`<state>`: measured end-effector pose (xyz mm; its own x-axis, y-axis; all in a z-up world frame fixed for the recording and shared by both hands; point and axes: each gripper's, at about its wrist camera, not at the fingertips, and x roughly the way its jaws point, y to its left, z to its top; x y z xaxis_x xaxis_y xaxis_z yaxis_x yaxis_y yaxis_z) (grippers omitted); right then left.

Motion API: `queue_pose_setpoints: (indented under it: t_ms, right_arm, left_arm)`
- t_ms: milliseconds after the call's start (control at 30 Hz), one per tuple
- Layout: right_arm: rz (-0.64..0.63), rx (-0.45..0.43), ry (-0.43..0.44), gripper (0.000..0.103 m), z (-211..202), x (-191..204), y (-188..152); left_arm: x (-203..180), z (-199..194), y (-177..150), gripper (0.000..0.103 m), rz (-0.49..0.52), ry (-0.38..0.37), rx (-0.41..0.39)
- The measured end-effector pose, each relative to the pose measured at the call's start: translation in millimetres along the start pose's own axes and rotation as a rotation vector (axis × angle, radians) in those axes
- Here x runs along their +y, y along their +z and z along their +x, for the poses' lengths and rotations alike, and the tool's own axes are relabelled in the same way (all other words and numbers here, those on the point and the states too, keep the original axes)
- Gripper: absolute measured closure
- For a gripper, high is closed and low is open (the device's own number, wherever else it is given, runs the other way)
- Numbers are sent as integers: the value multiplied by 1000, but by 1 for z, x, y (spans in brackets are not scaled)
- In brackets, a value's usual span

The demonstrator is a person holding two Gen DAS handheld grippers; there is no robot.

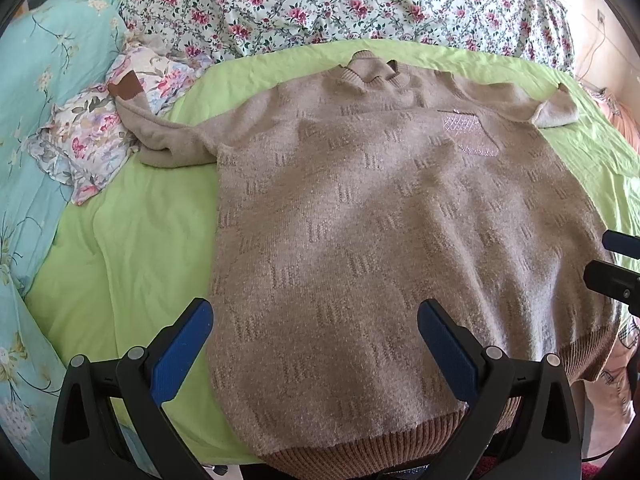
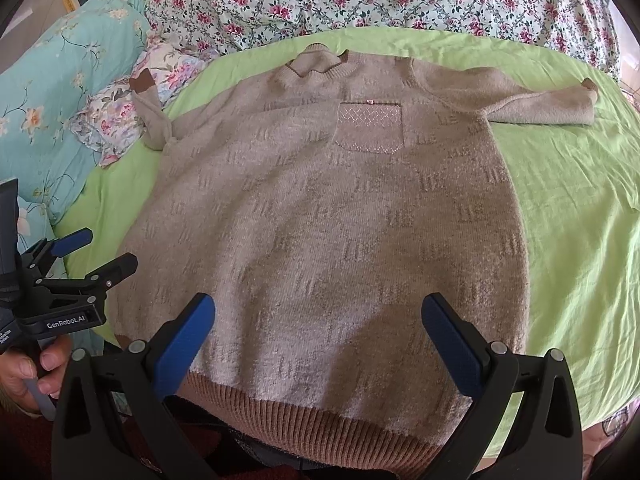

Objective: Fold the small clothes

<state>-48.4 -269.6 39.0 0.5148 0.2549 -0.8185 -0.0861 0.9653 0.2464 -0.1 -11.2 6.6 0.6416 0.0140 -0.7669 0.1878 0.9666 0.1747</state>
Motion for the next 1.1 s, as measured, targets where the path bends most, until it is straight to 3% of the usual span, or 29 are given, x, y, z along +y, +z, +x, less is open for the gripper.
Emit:
queue_pose_setpoints:
  t_ms: [300, 400, 633, 867, 1100]
  right_arm:
    - [5, -38, -1, 0, 1, -10, 7]
    - [15, -55, -8, 0, 0, -18, 14]
    - [78, -70, -5, 0, 0, -45, 31]
    - [158, -154, -85, 3, -13, -116, 78]
    - [354, -253, -210, 28, -17, -238, 160]
  left_arm:
    - [-4, 2, 9, 1, 36, 43, -29]
    - [-1, 9, 12, 1, -2, -12, 9]
    - [2, 21, 22, 1, -30, -36, 18]
    - [5, 35, 36, 1, -23, -28, 42]
    - [6, 49, 59, 1, -35, -19, 42]
